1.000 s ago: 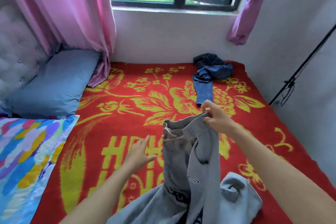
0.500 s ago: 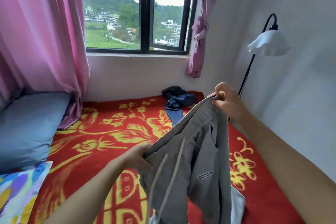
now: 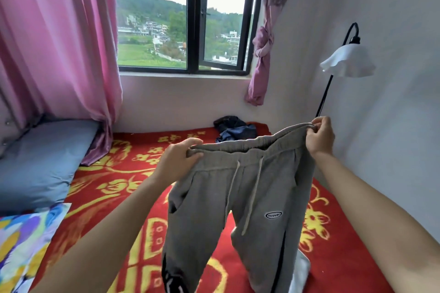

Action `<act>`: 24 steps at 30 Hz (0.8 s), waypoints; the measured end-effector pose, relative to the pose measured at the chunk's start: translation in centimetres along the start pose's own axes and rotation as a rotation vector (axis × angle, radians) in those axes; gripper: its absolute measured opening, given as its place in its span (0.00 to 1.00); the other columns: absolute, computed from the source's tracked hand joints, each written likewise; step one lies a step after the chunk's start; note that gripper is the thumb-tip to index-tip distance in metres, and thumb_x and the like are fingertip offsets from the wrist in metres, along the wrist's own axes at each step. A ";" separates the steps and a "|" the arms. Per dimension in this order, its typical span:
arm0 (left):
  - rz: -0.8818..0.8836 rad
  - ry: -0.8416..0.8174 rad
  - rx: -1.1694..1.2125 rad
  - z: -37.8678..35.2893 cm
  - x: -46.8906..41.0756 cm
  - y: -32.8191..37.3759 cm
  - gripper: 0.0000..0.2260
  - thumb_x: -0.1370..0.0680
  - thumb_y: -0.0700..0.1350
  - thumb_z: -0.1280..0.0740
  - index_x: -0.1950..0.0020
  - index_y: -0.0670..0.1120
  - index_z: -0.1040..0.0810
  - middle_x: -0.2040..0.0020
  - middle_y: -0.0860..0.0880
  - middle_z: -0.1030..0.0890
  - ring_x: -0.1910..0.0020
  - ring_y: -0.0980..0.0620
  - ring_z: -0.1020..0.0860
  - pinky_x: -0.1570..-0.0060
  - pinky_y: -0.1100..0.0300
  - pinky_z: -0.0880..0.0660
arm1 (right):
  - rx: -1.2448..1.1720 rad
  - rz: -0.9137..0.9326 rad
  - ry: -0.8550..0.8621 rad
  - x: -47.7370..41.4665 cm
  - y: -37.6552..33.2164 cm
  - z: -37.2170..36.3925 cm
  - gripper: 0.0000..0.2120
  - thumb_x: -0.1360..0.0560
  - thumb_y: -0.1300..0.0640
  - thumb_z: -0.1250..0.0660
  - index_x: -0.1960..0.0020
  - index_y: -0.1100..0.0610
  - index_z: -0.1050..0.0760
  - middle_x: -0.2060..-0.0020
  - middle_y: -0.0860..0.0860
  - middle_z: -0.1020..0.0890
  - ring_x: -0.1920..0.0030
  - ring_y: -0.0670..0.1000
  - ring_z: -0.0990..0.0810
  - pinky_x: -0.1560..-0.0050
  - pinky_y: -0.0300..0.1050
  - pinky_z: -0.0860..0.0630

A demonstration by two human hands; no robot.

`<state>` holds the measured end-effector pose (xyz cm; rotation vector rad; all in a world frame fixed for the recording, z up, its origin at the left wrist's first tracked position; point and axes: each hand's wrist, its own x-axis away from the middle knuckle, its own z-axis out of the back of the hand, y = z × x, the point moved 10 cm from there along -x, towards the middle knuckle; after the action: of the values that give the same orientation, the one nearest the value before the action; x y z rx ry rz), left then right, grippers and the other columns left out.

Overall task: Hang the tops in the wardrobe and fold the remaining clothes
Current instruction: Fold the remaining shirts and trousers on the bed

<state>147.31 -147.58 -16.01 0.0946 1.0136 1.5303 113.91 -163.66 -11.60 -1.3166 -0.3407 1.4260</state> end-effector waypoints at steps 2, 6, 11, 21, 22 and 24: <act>-0.042 0.072 0.011 -0.2 -0.5 4.1 0.15 0.28 0.41 0.28 0.41 0.44 0.21 0.60 0.51 0.22 0.61 0.53 0.26 0.55 0.63 0.32 | 0.021 -0.037 0.087 -1.7 1.5 2.4 0.10 0.25 0.69 0.42 0.44 0.67 0.29 0.50 0.63 0.21 0.47 0.61 0.24 0.48 0.48 0.35; -0.098 0.079 0.062 -3.2 -1.8 10.9 0.13 0.29 0.42 0.28 0.44 0.43 0.19 0.55 0.47 0.17 0.56 0.51 0.22 0.52 0.61 0.30 | 0.039 -0.076 0.181 -5.7 3.2 7.4 0.14 0.25 0.69 0.44 0.41 0.66 0.29 0.42 0.61 0.22 0.41 0.61 0.25 0.43 0.46 0.36; -0.033 0.035 0.074 -7.1 -2.1 13.0 0.10 0.28 0.44 0.28 0.48 0.43 0.19 0.60 0.49 0.21 0.60 0.52 0.26 0.55 0.59 0.29 | 0.061 -0.055 0.143 -9.5 4.9 9.4 0.15 0.26 0.70 0.44 0.41 0.66 0.27 0.41 0.62 0.23 0.40 0.61 0.26 0.41 0.45 0.36; 0.330 -0.181 -0.019 -11.8 7.6 -1.3 0.08 0.26 0.45 0.31 0.50 0.43 0.23 0.59 0.47 0.23 0.60 0.49 0.24 0.63 0.58 0.32 | 0.306 -0.218 -0.265 0.7 12.4 -3.6 0.14 0.24 0.65 0.44 0.42 0.57 0.25 0.42 0.64 0.25 0.37 0.62 0.33 0.38 0.51 0.34; 0.358 -0.178 -0.020 -11.2 8.6 -2.8 0.07 0.25 0.45 0.31 0.52 0.43 0.23 0.60 0.48 0.23 0.60 0.49 0.25 0.63 0.59 0.33 | 0.339 -0.220 -0.287 1.9 11.8 -5.2 0.14 0.24 0.64 0.44 0.43 0.56 0.25 0.41 0.62 0.26 0.37 0.62 0.34 0.38 0.52 0.35; 0.430 -0.177 -0.018 -9.8 10.3 -6.0 0.06 0.25 0.46 0.32 0.54 0.44 0.25 0.62 0.46 0.23 0.61 0.47 0.24 0.65 0.58 0.33 | 0.334 -0.206 -0.315 4.1 9.4 -8.6 0.14 0.24 0.65 0.45 0.42 0.57 0.26 0.39 0.61 0.28 0.38 0.63 0.33 0.38 0.52 0.36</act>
<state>143.52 -144.89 -30.69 0.4519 0.8726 1.8811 117.26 -167.30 -24.01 -0.7659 -0.4127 1.4409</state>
